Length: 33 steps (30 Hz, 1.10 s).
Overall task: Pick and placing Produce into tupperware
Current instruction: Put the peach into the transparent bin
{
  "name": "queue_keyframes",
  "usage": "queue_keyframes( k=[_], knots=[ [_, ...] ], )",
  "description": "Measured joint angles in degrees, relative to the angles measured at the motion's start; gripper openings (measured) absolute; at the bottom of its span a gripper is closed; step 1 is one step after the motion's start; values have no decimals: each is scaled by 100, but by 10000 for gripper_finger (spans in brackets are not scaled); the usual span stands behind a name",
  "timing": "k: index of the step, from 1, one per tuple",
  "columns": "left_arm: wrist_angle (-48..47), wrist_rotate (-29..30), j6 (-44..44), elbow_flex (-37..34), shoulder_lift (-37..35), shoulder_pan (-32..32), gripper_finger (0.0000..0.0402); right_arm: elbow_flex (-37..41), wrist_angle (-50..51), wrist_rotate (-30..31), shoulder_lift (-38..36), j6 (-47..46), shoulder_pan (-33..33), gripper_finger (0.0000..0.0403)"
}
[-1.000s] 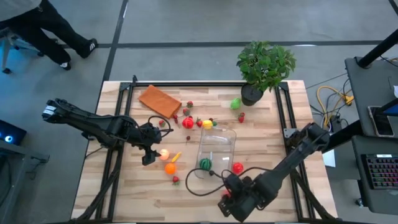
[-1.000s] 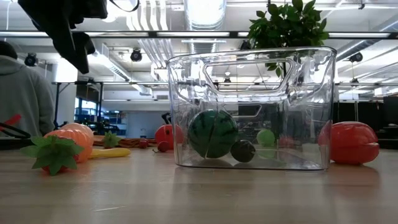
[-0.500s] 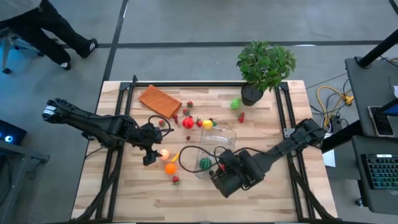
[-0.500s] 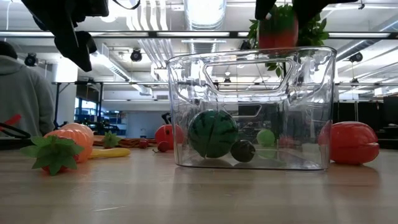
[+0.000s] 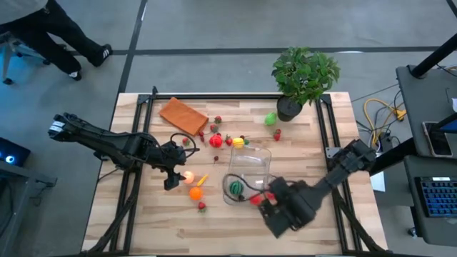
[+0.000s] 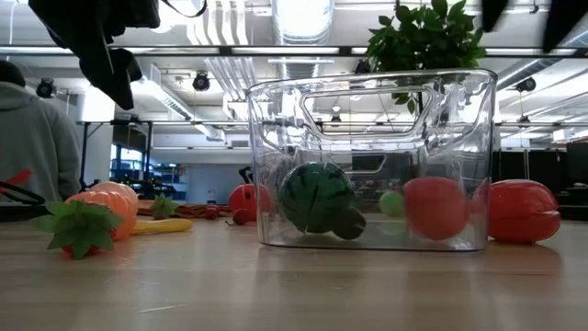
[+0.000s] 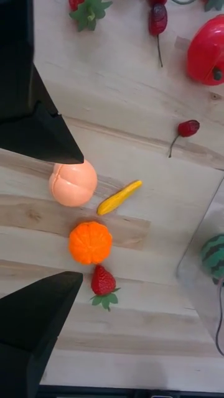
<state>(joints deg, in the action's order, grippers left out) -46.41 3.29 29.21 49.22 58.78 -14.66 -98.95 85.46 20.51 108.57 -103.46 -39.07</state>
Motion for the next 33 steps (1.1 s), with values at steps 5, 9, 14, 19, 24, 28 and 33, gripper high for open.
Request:
queue_keyframes(
  k=[5, 9, 14, 19, 24, 28, 33],
  knots=[
    [11, 4, -334, -18, 173, -9, 283, 5, 239, -20, -2, -1224, -551, 356],
    [56, 3, -1092, -52, 550, -82, 283, 24, 240, -8, 17, -1862, -858, 356],
    [146, -7, -1749, -147, 1275, -202, 283, 43, 230, 7, 20, -2220, -1039, 357],
    [233, 285, -1800, -202, 1991, -270, 283, 34, 223, 9, 20, -2258, -1073, 357],
    [293, 824, -1758, -182, 2257, -323, 283, 34, 221, 11, 22, -2254, -1069, 357],
    [574, 874, -1762, -224, 2249, -346, 283, 32, 222, 10, 22, -2241, -1069, 357],
    [1004, 872, -1762, -350, 2280, -345, 283, 40, 224, 11, 22, -2233, -1069, 357]
  ],
)
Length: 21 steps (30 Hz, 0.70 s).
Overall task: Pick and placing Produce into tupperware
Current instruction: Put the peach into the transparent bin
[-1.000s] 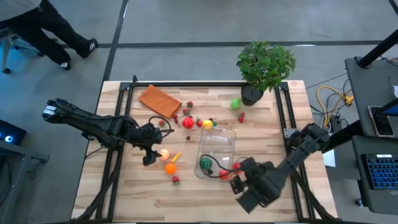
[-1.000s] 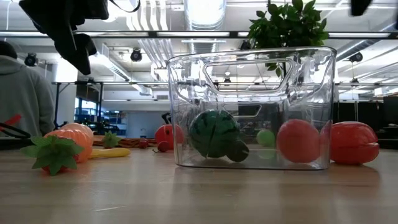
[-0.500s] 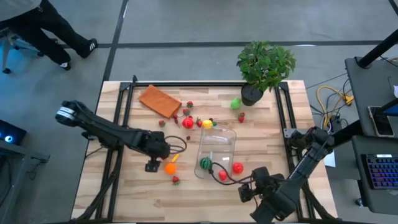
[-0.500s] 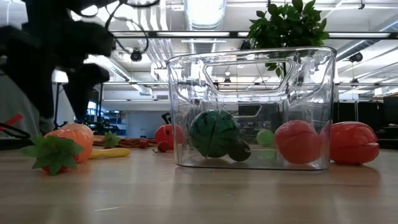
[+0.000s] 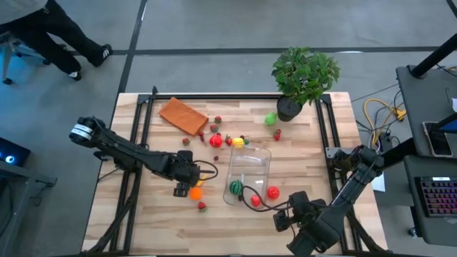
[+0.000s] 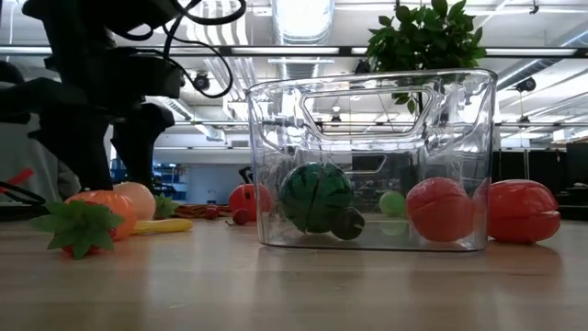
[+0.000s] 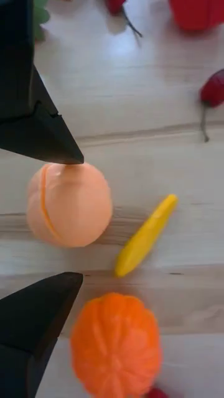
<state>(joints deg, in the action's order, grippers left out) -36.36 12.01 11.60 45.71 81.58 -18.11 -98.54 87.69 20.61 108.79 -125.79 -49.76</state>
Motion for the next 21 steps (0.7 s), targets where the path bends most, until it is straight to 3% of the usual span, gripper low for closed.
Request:
queue_keyframes(
  k=[17, 21],
  knots=[
    [277, -172, -27, -96, 448, 0, 282, 25, 6, 1, 2, 19, 0, 357],
    [318, -201, -31, -95, 448, 0, 261, 42, 12, 1, 2, 19, 0, 357]
  ],
)
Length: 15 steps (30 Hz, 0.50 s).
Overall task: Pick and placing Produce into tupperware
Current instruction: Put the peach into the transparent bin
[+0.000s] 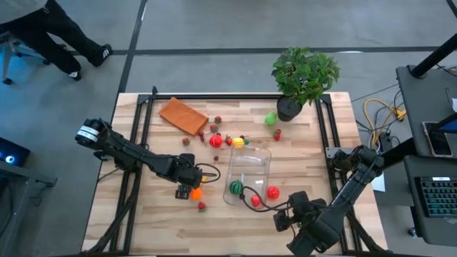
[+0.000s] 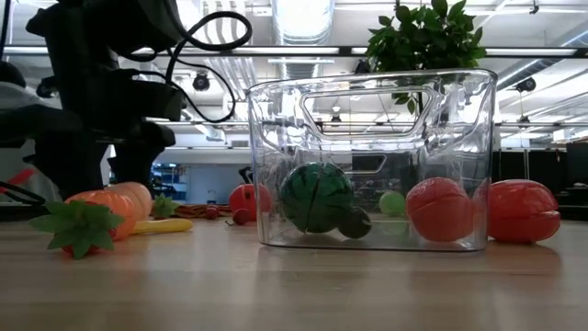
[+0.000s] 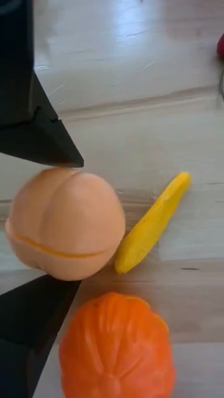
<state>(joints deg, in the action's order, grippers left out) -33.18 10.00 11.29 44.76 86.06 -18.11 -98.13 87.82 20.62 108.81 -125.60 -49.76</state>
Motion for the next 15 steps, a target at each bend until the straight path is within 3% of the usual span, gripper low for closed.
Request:
queue_keyframes(
  k=[6, 11, 15],
  knots=[
    [-27, 9, 19, 24, -7, 0, 217, 7, 0, -2, 2, 0, 0, 357],
    [-118, 0, 26, 229, -74, 0, 226, 7, 2, -1, 2, 1, 0, 357],
    [-425, 52, 11, 793, -307, 0, 236, 7, 48, 0, 2, -19, 0, 357]
  ],
)
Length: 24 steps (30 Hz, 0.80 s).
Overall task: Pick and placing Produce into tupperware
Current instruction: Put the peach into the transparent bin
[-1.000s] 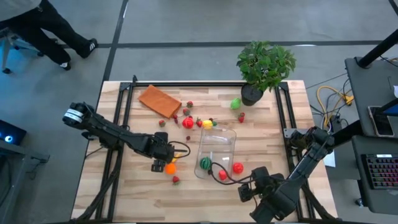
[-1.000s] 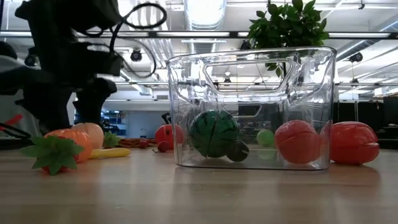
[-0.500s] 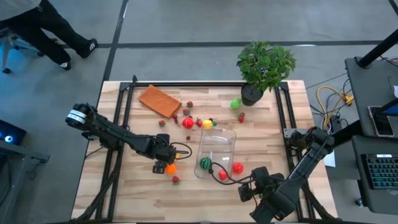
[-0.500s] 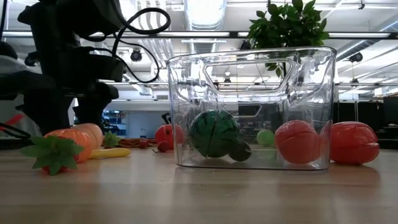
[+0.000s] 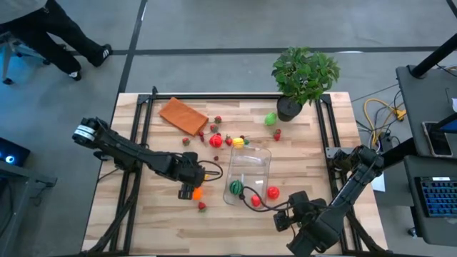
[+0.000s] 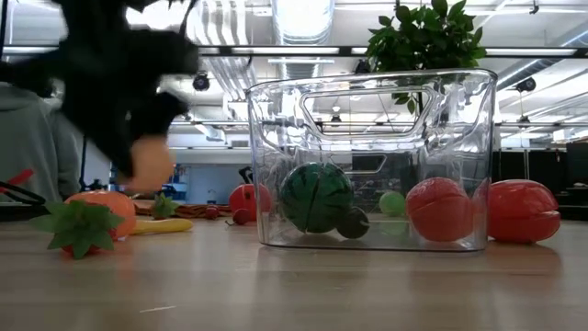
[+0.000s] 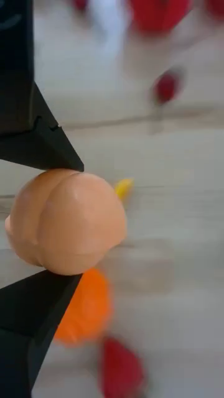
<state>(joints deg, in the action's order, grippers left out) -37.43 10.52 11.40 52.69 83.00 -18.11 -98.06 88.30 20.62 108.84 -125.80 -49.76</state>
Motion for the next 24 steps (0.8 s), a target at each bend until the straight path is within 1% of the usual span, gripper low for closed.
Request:
queue_keyframes(
  k=[4, 7, 10, 13, 17, 20, 24],
  knots=[
    [166, 184, -293, 733, -350, 0, 238, 0, 185, 42, 0, -333, 0, 357],
    [817, 185, -689, 1096, -519, 2, 239, 0, 162, 54, -16, -435, 6, 357],
    [1589, 173, -1150, 1168, -528, 45, 239, 2, 170, 201, -32, -431, 45, 357],
    [2071, -46, -1329, 1129, -300, 202, 239, 2, 169, 195, -35, -432, 52, 357],
    [2203, -587, -1326, 1077, 235, 437, 239, 2, 171, 43, -119, -470, 37, 356],
    [2254, -647, -1331, 1139, 653, 521, 240, 2, 164, 52, -258, -472, 38, 353],
    [2636, -642, -1331, 1170, 1005, 617, 240, 0, 168, 241, -519, -473, 20, 343]
  ],
)
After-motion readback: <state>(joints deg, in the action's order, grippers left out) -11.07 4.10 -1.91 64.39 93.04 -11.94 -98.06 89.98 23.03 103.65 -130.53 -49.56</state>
